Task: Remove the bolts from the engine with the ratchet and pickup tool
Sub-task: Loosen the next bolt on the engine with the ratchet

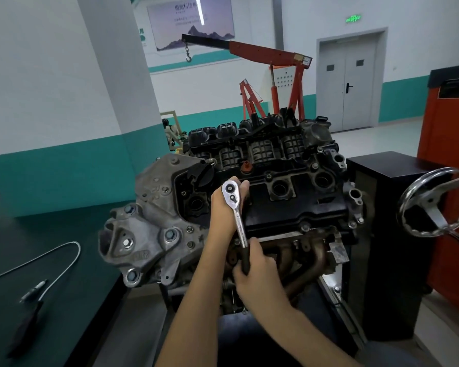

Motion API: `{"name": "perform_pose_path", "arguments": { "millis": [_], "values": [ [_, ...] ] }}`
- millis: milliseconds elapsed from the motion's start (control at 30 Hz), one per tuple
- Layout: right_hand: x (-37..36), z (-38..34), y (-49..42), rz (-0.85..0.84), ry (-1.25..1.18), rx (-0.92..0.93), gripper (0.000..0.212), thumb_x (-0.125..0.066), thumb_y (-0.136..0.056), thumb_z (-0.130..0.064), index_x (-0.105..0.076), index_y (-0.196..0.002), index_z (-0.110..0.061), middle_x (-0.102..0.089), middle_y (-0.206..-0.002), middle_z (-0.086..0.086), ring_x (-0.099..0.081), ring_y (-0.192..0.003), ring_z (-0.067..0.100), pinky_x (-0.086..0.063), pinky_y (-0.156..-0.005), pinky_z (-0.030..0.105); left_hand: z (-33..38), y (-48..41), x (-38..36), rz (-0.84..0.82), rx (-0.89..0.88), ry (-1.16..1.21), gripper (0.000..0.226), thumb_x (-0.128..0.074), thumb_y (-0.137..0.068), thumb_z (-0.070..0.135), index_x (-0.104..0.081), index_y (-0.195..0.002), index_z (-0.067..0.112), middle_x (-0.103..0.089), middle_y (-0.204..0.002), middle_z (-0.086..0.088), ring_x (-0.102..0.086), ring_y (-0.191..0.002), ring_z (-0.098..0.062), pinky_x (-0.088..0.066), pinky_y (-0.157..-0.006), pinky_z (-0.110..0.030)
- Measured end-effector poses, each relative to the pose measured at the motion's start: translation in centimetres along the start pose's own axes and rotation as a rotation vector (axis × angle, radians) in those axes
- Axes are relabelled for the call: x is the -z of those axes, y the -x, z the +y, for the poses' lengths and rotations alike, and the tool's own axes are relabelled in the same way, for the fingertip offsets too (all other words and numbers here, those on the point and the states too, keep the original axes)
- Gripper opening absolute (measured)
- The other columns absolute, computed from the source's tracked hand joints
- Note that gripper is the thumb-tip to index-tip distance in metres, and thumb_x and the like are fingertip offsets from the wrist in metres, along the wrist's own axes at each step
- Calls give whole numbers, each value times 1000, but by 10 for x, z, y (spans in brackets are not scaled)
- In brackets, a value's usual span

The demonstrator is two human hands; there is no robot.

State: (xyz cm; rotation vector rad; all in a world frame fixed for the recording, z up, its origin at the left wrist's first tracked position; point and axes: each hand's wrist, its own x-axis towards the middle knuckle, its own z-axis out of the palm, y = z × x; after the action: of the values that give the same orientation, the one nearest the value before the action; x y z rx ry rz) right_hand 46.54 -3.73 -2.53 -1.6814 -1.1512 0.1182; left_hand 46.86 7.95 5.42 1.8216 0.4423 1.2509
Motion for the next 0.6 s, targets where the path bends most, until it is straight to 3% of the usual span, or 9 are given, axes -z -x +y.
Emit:
{"name": "perform_pose_path", "arguments": {
  "millis": [100,267,333,467,533,600],
  "values": [
    [43,13,-15,-104,164,59,27,-57,-83,-12,-46,-107,-17,-45,-67,-6,-48,-56,9,-38,-51,13,-1,-1,5,-53,11,31,46,-60,-94,18,-29,-60,21,-28,-57,9,-25,-54,-7,-25,-50,-20],
    [161,9,-96,-317,873,356,27,-57,-88,-19,-45,-111,-25,-43,-68,-12,-52,-61,12,-31,-48,14,4,-1,0,-113,-43,-4,46,-56,-93,11,-37,-55,28,-34,-54,13,-30,-58,-6,-27,-56,-23],
    [181,-4,-122,-328,1042,445,29,-56,-90,-22,-43,-116,-25,-44,-71,-12,-48,-62,9,-30,-50,17,5,0,-2,-115,-60,-22,44,-53,-90,8,-45,-54,33,-37,-54,13,-30,-58,-6,-27,-57,-25],
    [151,5,-91,-215,903,378,26,-57,-87,-24,-41,-106,-28,-55,-75,-7,-56,-63,14,-46,-55,25,-1,3,-2,-10,-9,107,47,-54,-95,8,-37,-57,29,-35,-58,14,-32,-64,-9,-29,-63,-30],
    [113,18,-50,-81,672,266,26,-58,-85,-24,-42,-105,-25,-54,-72,-6,-56,-63,18,-42,-54,25,-4,4,-4,9,-11,122,46,-56,-96,14,-31,-60,27,-31,-59,14,-29,-63,-9,-28,-61,-27],
    [68,18,-19,-12,376,130,23,-59,-86,-21,-42,-103,-23,-48,-65,-10,-49,-55,9,-34,-48,18,-3,5,-7,8,-20,90,47,-57,-96,16,-28,-61,27,-28,-58,14,-26,-60,-8,-26,-57,-24]
  ]
}}
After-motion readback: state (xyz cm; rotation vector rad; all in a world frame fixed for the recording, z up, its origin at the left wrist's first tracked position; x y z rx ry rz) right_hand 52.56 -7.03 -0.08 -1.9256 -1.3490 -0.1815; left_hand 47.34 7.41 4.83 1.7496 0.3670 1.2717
